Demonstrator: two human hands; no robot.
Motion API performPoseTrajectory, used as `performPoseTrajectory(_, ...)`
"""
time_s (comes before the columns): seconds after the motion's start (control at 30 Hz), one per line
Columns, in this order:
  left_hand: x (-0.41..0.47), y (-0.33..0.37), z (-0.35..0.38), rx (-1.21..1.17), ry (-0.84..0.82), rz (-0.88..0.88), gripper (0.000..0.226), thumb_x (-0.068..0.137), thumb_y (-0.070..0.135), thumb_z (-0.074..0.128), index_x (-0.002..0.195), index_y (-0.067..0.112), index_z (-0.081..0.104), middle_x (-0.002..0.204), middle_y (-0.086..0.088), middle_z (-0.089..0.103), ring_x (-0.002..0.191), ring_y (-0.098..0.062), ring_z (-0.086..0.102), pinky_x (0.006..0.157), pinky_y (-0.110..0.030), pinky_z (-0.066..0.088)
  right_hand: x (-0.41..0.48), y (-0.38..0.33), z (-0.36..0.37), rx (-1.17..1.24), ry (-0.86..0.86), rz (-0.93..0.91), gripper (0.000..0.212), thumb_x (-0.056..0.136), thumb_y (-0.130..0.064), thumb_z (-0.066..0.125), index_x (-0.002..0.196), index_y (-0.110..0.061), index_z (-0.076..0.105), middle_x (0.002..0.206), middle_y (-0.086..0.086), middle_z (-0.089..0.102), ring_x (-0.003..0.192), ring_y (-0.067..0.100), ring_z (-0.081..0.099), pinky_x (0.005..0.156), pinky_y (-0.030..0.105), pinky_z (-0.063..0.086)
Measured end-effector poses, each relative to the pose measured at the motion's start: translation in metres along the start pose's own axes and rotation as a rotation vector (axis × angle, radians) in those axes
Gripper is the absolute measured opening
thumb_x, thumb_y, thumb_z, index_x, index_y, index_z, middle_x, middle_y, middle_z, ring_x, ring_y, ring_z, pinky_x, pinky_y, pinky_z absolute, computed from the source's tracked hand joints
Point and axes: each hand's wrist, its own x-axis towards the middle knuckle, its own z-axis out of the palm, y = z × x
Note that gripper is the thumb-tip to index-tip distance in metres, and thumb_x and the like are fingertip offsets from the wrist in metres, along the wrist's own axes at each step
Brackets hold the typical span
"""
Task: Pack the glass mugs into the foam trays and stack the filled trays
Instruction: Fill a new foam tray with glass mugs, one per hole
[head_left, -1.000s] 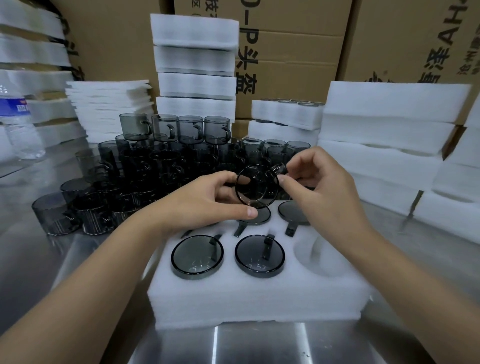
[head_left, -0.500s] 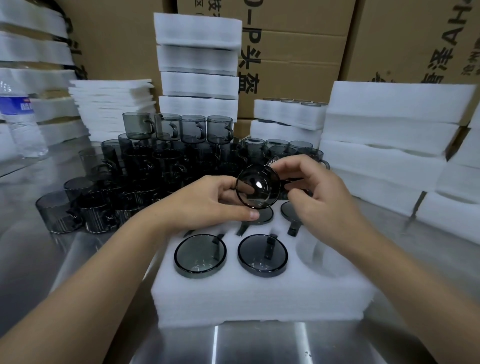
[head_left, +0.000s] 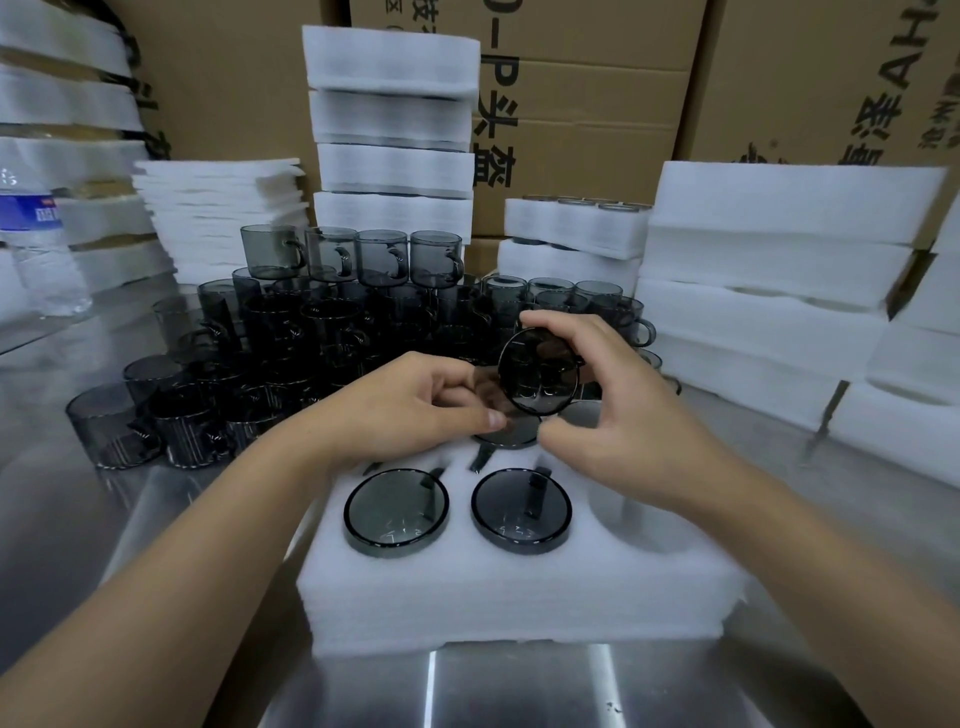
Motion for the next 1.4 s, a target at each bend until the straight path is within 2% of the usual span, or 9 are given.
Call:
performPoseTrajectory(0.13, 0.0, 0.0, 0.0, 0.021, -0.01, 0.013, 0.011, 0.085, 0.028, 0.069, 0.096, 0.025, 0.071, 0.098, -0.019, 0.071, 0.101, -0.048, 0.06, 0.099, -0.061, 0.041, 0.001, 0.0, -0.001, -0.048, 0.025, -0.013, 0.069, 0.074, -0.026, 0.078, 0.133, -0.037, 0.045, 0.124, -0.018, 0.049, 0.115, -0.006, 0.046, 0.096, 0.007, 0.033)
performPoseTrajectory(0.3, 0.001, 0.002, 0.002, 0.025, -0.04, 0.02, 0.021, 0.074, 0.044, 0.069, 0.094, 0.038, 0.07, 0.099, 0.009, 0.074, 0.099, -0.007, 0.068, 0.097, -0.035, 0.047, 0.004, -0.005, -0.014, 0.004, 0.069, 0.09, 0.055, 0.057, -0.057, 0.074, 0.108, -0.05, 0.057, 0.105, -0.023, 0.064, 0.1, -0.009, 0.057, 0.083, 0.01, 0.043)
performPoseTrajectory(0.43, 0.001, 0.001, 0.001, 0.039, -0.046, 0.03, 0.018, 0.077, 0.042, 0.074, 0.095, 0.041, 0.071, 0.099, 0.011, 0.073, 0.099, -0.003, 0.067, 0.098, -0.033, 0.046, 0.007, -0.005, -0.037, 0.032, 0.012, 0.141, 0.052, 0.05, -0.07, 0.069, 0.094, -0.044, 0.067, 0.087, -0.017, 0.069, 0.08, 0.002, 0.065, 0.075, 0.024, 0.052)
performPoseTrajectory(0.6, 0.001, 0.004, 0.002, 0.043, -0.04, 0.026, 0.039, 0.066, 0.047, 0.069, 0.102, 0.032, 0.07, 0.1, 0.009, 0.074, 0.1, -0.004, 0.066, 0.099, -0.031, 0.047, 0.007, 0.003, -0.065, 0.113, -0.249, 0.158, 0.047, 0.05, -0.06, 0.074, 0.087, -0.032, 0.068, 0.069, -0.01, 0.057, 0.068, 0.009, 0.052, 0.068, 0.031, 0.04)
performPoseTrajectory(0.73, -0.001, 0.004, 0.001, 0.055, -0.044, 0.026, 0.038, 0.065, 0.049, 0.069, 0.101, 0.034, 0.07, 0.1, 0.012, 0.073, 0.1, -0.002, 0.066, 0.095, -0.026, 0.045, 0.003, 0.008, -0.079, 0.11, -0.42, 0.19, 0.047, 0.043, -0.052, 0.079, 0.085, -0.038, 0.063, 0.073, -0.02, 0.051, 0.072, 0.005, 0.047, 0.069, 0.03, 0.037)
performPoseTrajectory(0.9, -0.001, 0.004, 0.002, 0.067, -0.032, 0.014, 0.033, 0.067, 0.054, 0.071, 0.097, 0.039, 0.07, 0.101, 0.012, 0.073, 0.101, -0.005, 0.066, 0.099, -0.033, 0.047, -0.002, 0.0, -0.081, 0.026, -0.63, 0.211, 0.054, 0.04, -0.05, 0.081, 0.086, -0.038, 0.055, 0.085, -0.014, 0.05, 0.08, 0.009, 0.046, 0.073, 0.037, 0.041)
performPoseTrajectory(1.1, -0.002, 0.006, 0.003, 0.093, -0.018, 0.018, 0.03, 0.071, 0.055, 0.071, 0.097, 0.04, 0.07, 0.1, 0.014, 0.073, 0.1, -0.004, 0.065, 0.1, -0.037, 0.047, -0.004, -0.01, -0.075, -0.06, -0.662, 0.187, 0.062, 0.038, -0.056, 0.081, 0.089, -0.04, 0.05, 0.086, -0.021, 0.043, 0.084, 0.011, 0.044, 0.082, 0.043, 0.043)
performPoseTrajectory(1.3, -0.003, 0.008, 0.004, 0.104, -0.022, 0.027, 0.042, 0.063, 0.051, 0.067, 0.102, 0.035, 0.068, 0.1, 0.017, 0.072, 0.098, 0.0, 0.064, 0.096, -0.032, 0.047, -0.006, -0.009, -0.076, -0.15, -0.717, 0.232, 0.065, 0.035, -0.062, 0.081, 0.086, -0.045, 0.044, 0.079, -0.024, 0.041, 0.076, 0.005, 0.04, 0.074, 0.043, 0.044)
performPoseTrajectory(1.4, -0.003, 0.007, 0.003, 0.109, -0.025, 0.021, 0.032, 0.072, 0.045, 0.069, 0.102, 0.035, 0.068, 0.099, 0.018, 0.072, 0.096, 0.003, 0.064, 0.089, -0.025, 0.046, -0.007, -0.011, -0.075, -0.181, -0.721, 0.24, 0.068, 0.033, -0.065, 0.08, 0.086, -0.044, 0.041, 0.077, -0.026, 0.04, 0.069, 0.002, 0.038, 0.063, 0.03, 0.041)
